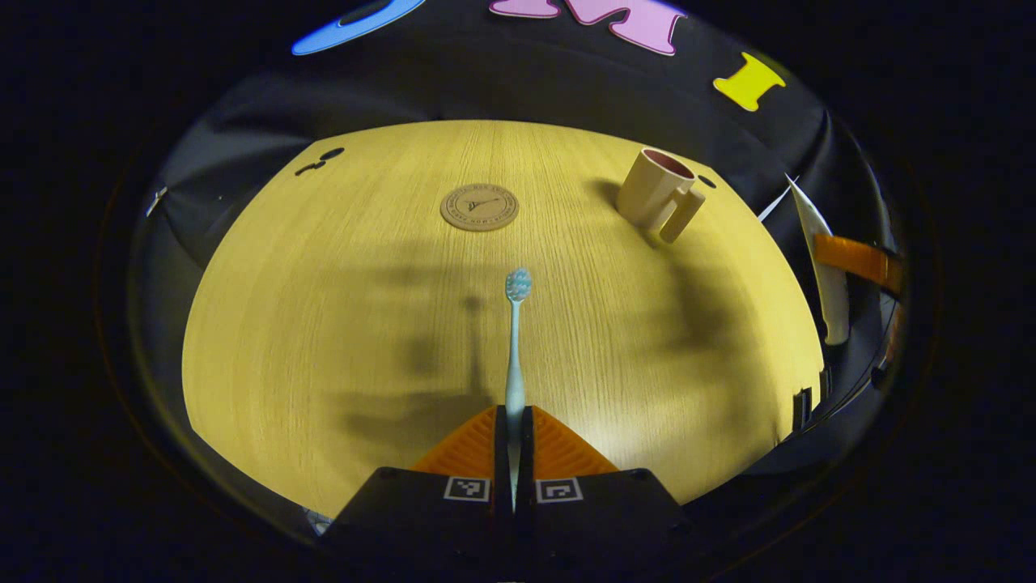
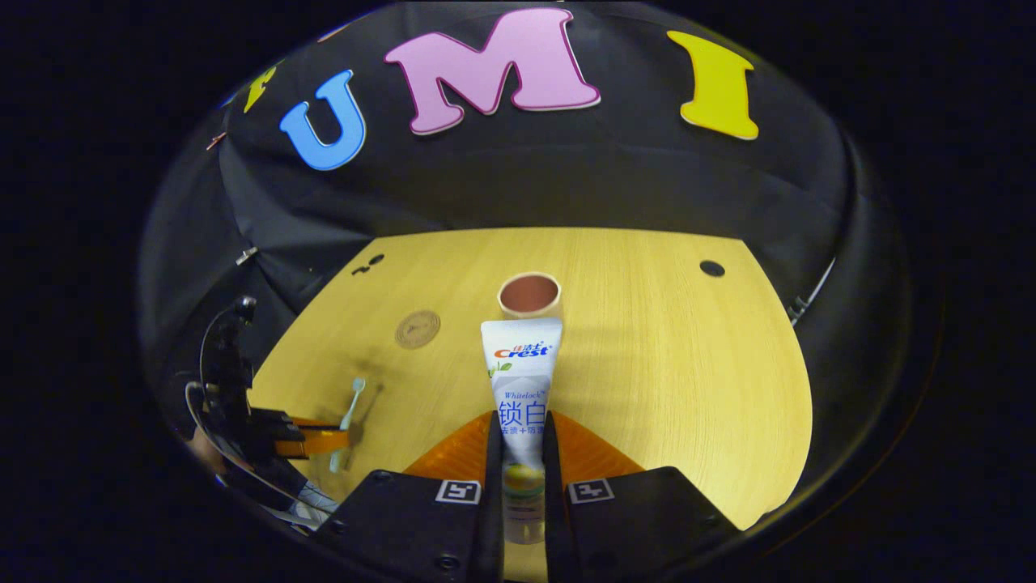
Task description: Put the toothbrush and toothpaste on the desktop into the cup, then pick up the cup and place it on the coaster on the desktop.
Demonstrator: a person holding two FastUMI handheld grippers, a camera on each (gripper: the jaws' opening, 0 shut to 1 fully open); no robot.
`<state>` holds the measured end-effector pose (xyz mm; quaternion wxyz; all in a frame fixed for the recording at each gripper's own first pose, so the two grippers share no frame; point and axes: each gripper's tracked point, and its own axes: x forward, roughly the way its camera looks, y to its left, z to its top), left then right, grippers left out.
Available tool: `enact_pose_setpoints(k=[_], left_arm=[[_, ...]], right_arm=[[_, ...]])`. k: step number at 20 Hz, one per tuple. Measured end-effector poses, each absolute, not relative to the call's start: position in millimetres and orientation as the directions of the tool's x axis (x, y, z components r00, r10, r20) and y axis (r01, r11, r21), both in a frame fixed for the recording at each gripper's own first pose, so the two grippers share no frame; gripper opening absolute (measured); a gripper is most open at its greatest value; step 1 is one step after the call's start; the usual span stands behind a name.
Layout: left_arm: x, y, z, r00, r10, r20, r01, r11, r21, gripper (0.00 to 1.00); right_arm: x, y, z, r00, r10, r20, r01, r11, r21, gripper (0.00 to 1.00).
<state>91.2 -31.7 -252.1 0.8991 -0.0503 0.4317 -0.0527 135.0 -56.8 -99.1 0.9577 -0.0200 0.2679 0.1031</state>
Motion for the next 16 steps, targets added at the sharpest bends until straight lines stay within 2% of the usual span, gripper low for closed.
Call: enact_pose_setpoints(k=[4, 9, 16], left_arm=[[94, -36, -233, 0.682, -0.137, -0.719, 0.052, 0.989, -0.139, 0.06], [103, -49, -202, 0.754, -0.131, -0.644, -0.003, 0.979, -0.202, 0.07], [121, -70, -176, 0.821, -0.147, -0.552, 0.026, 0.975, -0.221, 0.06]], right_arm=[[173, -34, -59, 0.882, 0.244, -0.402, -0.272, 0.962, -0.013, 0.24], [215, -11, -39, 0.897, 0.307, -0.318, -0.342, 0.938, -0.059, 0.24], [284, 2, -29, 0.927, 0.324, -0.190, -0.332, 0.943, -0.011, 0.24]])
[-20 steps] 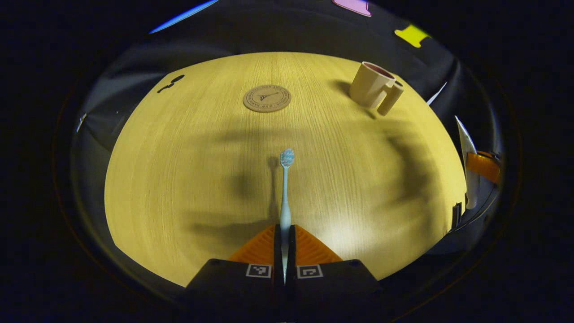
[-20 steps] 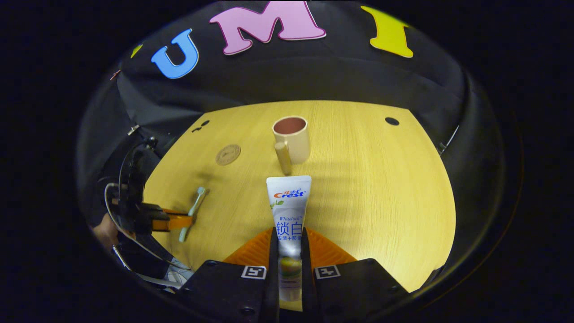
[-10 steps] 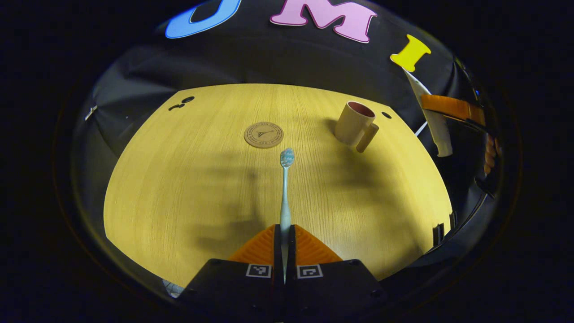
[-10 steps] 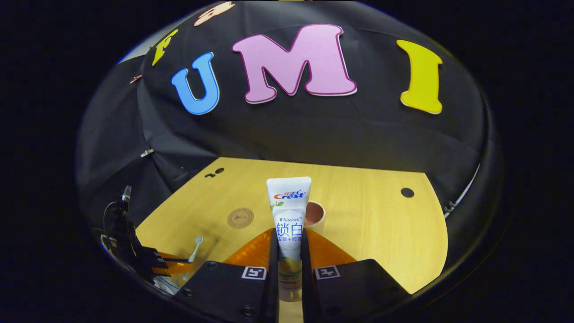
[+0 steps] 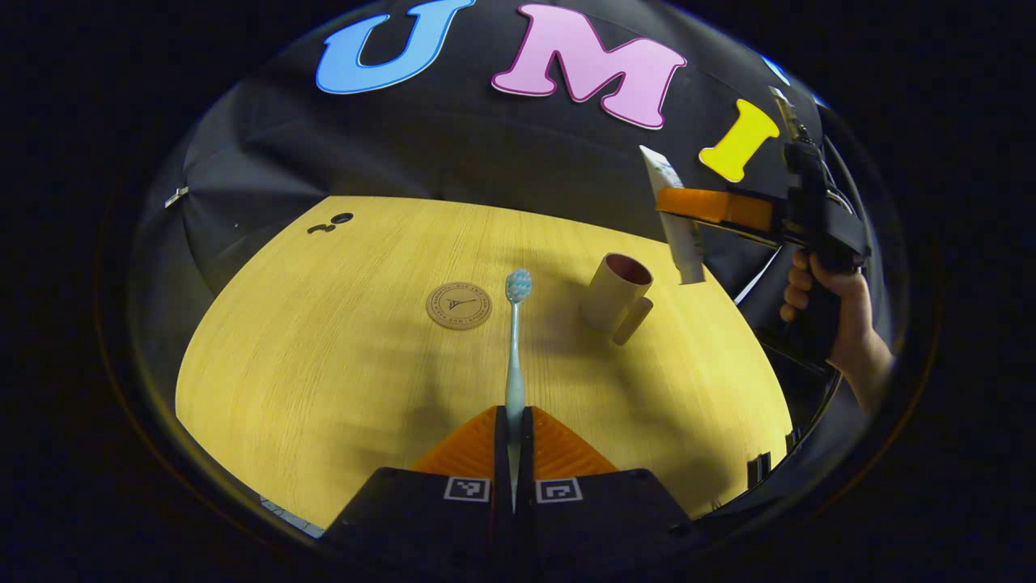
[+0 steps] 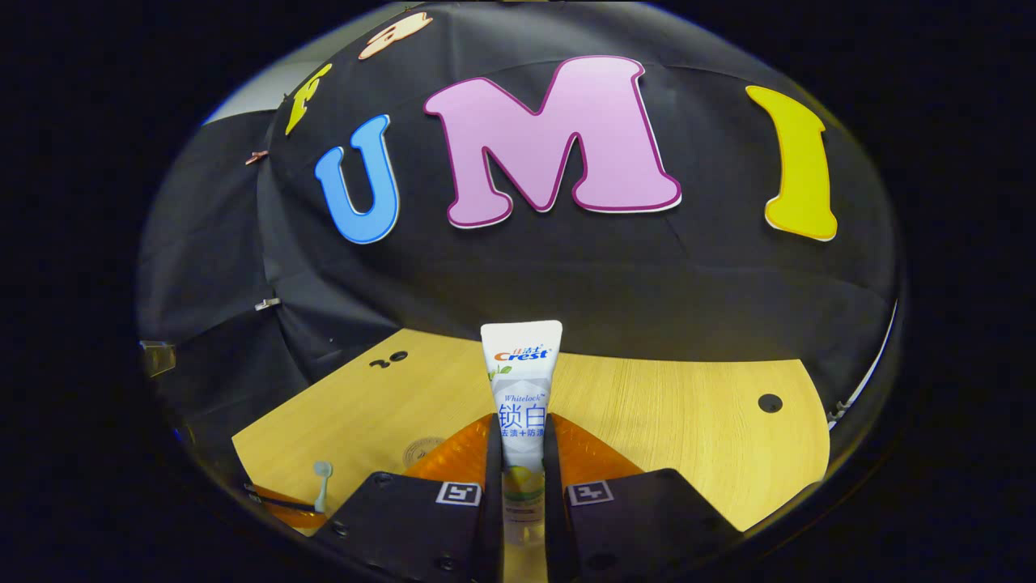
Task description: Put the toothbrush and toothpaste on the desktop into the cup, then pick up the cup and place it on the coaster on the desktop.
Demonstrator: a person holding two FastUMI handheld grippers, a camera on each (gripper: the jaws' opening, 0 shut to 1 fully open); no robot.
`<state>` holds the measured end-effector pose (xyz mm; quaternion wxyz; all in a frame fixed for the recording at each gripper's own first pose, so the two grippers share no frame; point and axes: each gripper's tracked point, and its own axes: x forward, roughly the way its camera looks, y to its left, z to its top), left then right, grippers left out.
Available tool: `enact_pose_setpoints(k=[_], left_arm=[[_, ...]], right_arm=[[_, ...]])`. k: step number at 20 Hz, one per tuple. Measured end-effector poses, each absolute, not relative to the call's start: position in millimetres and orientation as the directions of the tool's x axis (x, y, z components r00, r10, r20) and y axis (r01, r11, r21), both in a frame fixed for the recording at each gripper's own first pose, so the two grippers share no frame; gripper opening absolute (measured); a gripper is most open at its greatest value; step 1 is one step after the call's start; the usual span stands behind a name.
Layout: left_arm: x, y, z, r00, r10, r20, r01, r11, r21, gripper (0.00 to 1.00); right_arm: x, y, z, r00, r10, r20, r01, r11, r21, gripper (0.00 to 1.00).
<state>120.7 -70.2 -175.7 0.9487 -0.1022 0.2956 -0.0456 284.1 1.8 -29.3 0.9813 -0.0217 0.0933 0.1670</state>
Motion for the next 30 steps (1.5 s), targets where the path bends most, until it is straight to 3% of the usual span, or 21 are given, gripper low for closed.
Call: enact_pose_setpoints(k=[10, 17, 26, 28, 30], left_arm=[[141, -101, -155, 0.885, -0.159, -0.437, 0.029, 0.957, -0.289, 0.06], [150, -99, -145, 0.909, -0.153, -0.387, 0.016, 0.942, -0.334, 0.06], [150, -120, -160, 0.891, -0.215, -0.401, 0.059, 0.929, -0.366, 0.07], [152, -127, -161, 0.887, -0.227, -0.401, 0.076, 0.930, -0.359, 0.06], [152, -133, -161, 0.885, -0.235, -0.401, 0.086, 0.931, -0.356, 0.06]], right_arm=[[328, 10, -28, 0.942, 0.334, -0.024, -0.334, 0.939, -0.085, 0.24], [329, 1, -65, 0.949, 0.311, -0.056, -0.315, 0.945, -0.092, 0.24], [339, -15, -82, 0.957, 0.289, -0.038, -0.292, 0.951, -0.099, 0.24], [341, -14, -93, 0.955, 0.292, -0.055, -0.296, 0.951, -0.087, 0.19], [339, -16, -106, 0.953, 0.293, -0.078, -0.299, 0.951, -0.082, 0.28]])
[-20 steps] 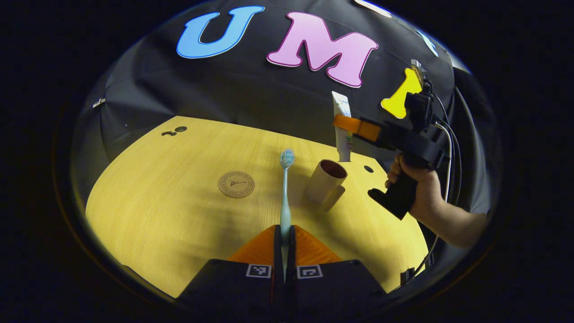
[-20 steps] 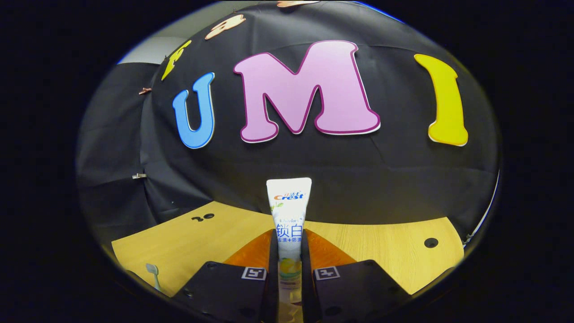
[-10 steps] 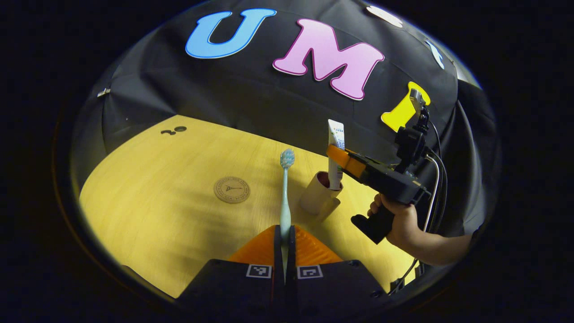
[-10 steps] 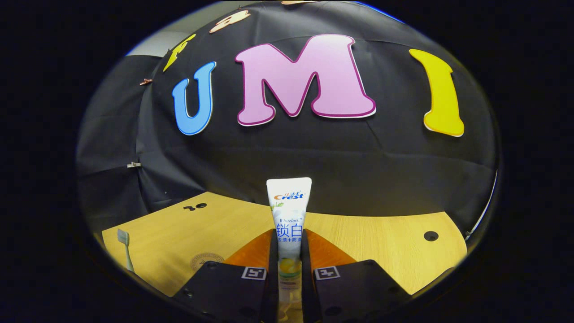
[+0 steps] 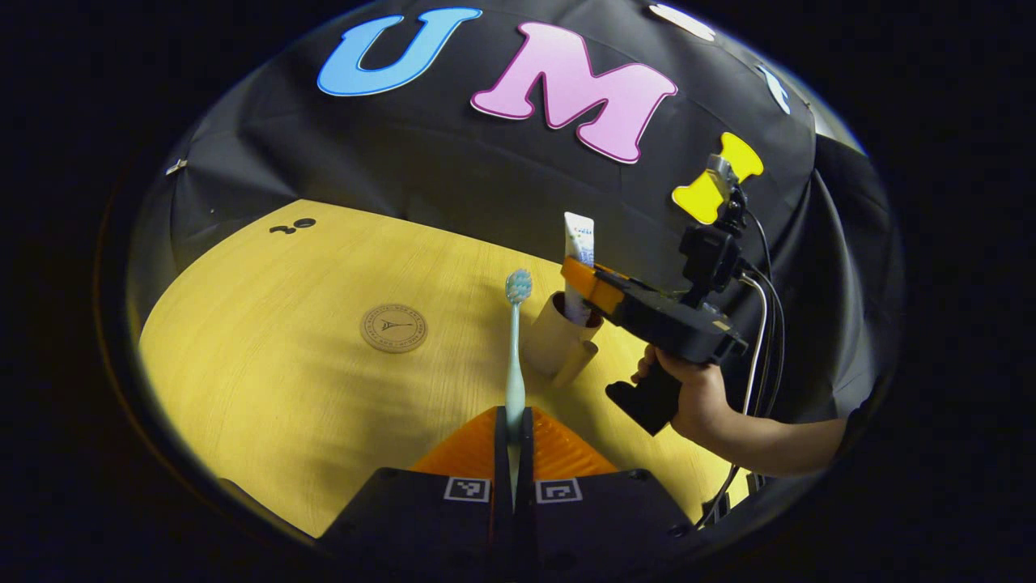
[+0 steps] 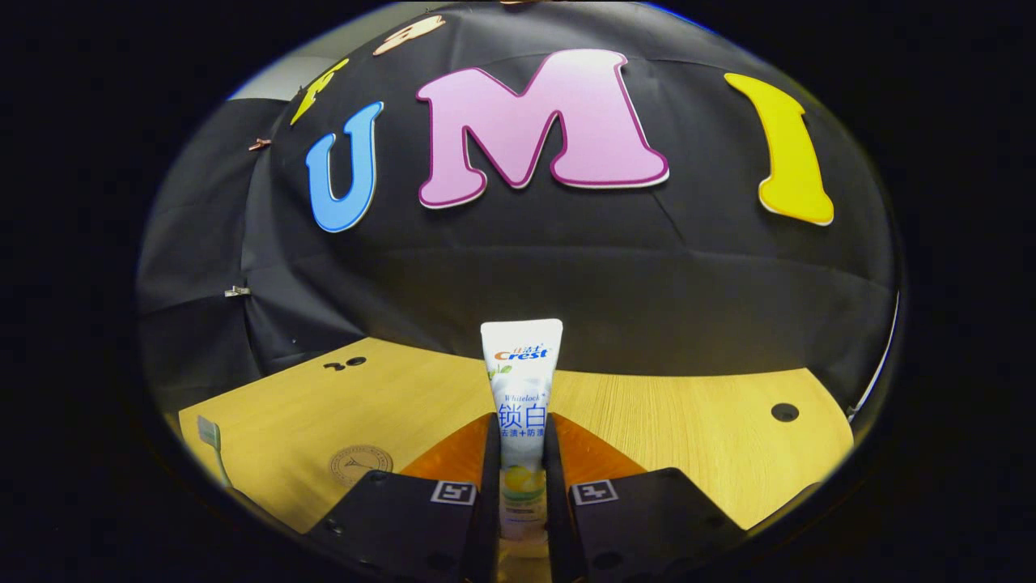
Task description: Put the toothbrush and toothpaste on the desktop into the cup, then pick up the cup and place it on the coaster on the desktop.
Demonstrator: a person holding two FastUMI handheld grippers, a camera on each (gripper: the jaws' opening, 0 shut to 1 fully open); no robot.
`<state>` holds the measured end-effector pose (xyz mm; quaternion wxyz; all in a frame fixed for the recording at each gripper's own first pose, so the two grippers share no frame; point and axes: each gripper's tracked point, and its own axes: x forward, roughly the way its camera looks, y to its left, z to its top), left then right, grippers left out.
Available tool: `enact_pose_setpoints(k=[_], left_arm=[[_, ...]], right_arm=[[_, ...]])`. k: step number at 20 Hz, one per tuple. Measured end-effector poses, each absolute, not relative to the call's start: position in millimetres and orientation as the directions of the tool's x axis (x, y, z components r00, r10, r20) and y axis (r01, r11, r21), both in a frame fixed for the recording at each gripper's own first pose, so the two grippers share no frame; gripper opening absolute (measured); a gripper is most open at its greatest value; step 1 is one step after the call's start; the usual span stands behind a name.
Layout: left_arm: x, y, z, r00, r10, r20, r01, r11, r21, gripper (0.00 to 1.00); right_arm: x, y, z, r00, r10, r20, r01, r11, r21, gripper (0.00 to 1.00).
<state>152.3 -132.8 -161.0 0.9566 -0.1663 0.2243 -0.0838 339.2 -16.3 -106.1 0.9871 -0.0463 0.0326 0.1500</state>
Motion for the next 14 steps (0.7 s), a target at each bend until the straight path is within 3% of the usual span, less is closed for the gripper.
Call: enact_pose_setpoints(k=[1, 6, 9, 14], left_arm=[[153, -136, -161, 0.884, -0.239, -0.401, 0.090, 0.930, -0.356, 0.06], [158, -142, -156, 0.890, -0.238, -0.389, 0.100, 0.934, -0.343, 0.07], [169, -151, -141, 0.902, -0.246, -0.354, 0.127, 0.936, -0.328, 0.06], [201, -167, -98, 0.928, -0.277, -0.250, 0.190, 0.927, -0.323, 0.06]], right_arm=[[337, -17, -109, 0.952, 0.295, -0.082, -0.301, 0.950, -0.080, 0.29], [326, -21, -111, 0.944, 0.317, -0.090, -0.323, 0.944, -0.072, 0.58], [312, -38, -101, 0.952, 0.294, -0.087, -0.299, 0.953, -0.053, 0.98], [278, -83, -97, 0.967, 0.230, -0.109, -0.234, 0.972, -0.016, 0.98]])
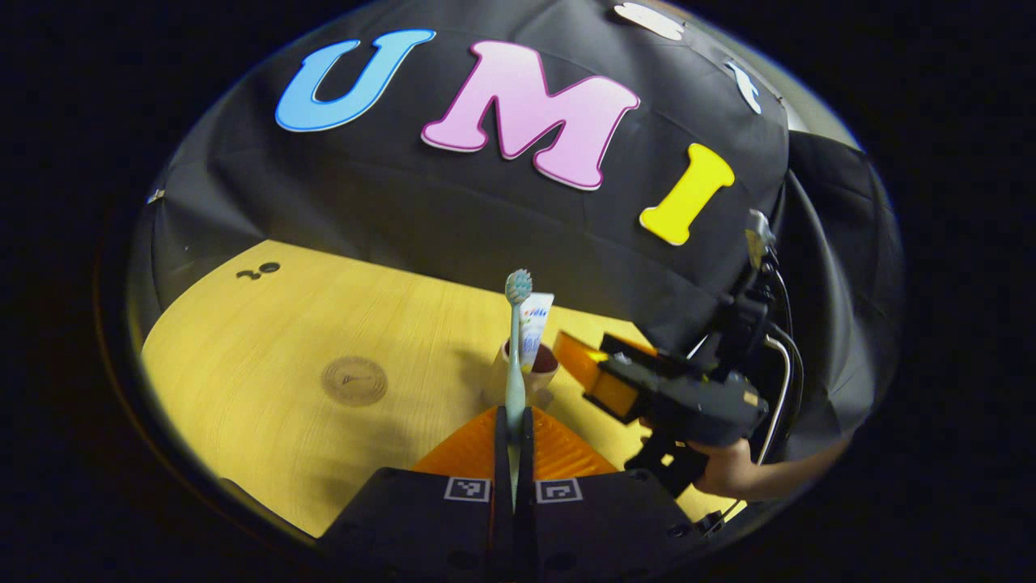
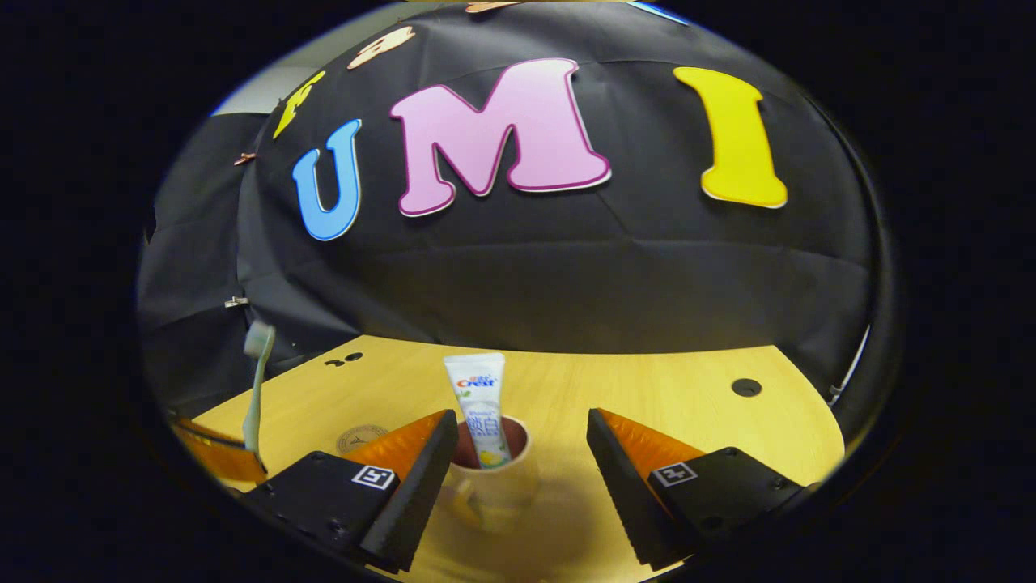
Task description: Put the toothbrush and toothpaste on the desktop into the cup, then pick up the cup and place it on the coaster on the desktop.
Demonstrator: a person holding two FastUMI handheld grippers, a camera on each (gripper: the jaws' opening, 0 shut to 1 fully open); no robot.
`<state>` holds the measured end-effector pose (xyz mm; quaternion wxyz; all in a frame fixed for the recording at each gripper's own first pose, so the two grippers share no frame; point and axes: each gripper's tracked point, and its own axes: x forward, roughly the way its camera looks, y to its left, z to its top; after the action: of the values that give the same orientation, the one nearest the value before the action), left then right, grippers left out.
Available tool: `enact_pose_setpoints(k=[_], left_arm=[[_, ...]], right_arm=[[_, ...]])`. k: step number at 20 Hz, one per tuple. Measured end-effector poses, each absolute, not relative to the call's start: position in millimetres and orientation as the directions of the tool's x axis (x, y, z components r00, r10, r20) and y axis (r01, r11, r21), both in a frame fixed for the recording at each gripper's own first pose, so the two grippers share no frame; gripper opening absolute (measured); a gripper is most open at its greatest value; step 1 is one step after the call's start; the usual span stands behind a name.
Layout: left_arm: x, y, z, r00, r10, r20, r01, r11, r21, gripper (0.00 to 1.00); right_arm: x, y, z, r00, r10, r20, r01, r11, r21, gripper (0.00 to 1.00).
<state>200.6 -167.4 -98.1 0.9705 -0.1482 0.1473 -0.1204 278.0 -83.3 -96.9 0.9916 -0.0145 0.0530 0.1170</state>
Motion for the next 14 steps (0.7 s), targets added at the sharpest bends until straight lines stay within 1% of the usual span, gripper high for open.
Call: enact_pose_setpoints(k=[4, 6, 8, 11, 14], left_arm=[[237, -184, -62, 0.936, -0.318, -0.149, 0.258, 0.910, -0.325, 0.06], [257, -192, -46, 0.939, -0.332, -0.092, 0.290, 0.905, -0.312, 0.06], [279, -198, -39, 0.942, -0.330, -0.053, 0.301, 0.906, -0.299, 0.06], [306, -206, -34, 0.947, -0.321, -0.002, 0.313, 0.924, -0.219, 0.06], [329, -213, -39, 0.945, -0.322, 0.053, 0.325, 0.918, -0.228, 0.06]], right_arm=[[254, -116, -116, 0.966, 0.178, -0.189, -0.186, 0.982, -0.022, 0.99], [248, -124, -115, 0.965, 0.169, -0.200, -0.174, 0.985, -0.005, 0.98], [245, -127, -119, 0.962, 0.166, -0.215, -0.170, 0.985, 0.003, 0.98], [235, -133, -130, 0.953, 0.169, -0.252, -0.176, 0.984, -0.006, 0.98], [229, -133, -143, 0.944, 0.177, -0.280, -0.175, 0.984, 0.029, 0.98]])
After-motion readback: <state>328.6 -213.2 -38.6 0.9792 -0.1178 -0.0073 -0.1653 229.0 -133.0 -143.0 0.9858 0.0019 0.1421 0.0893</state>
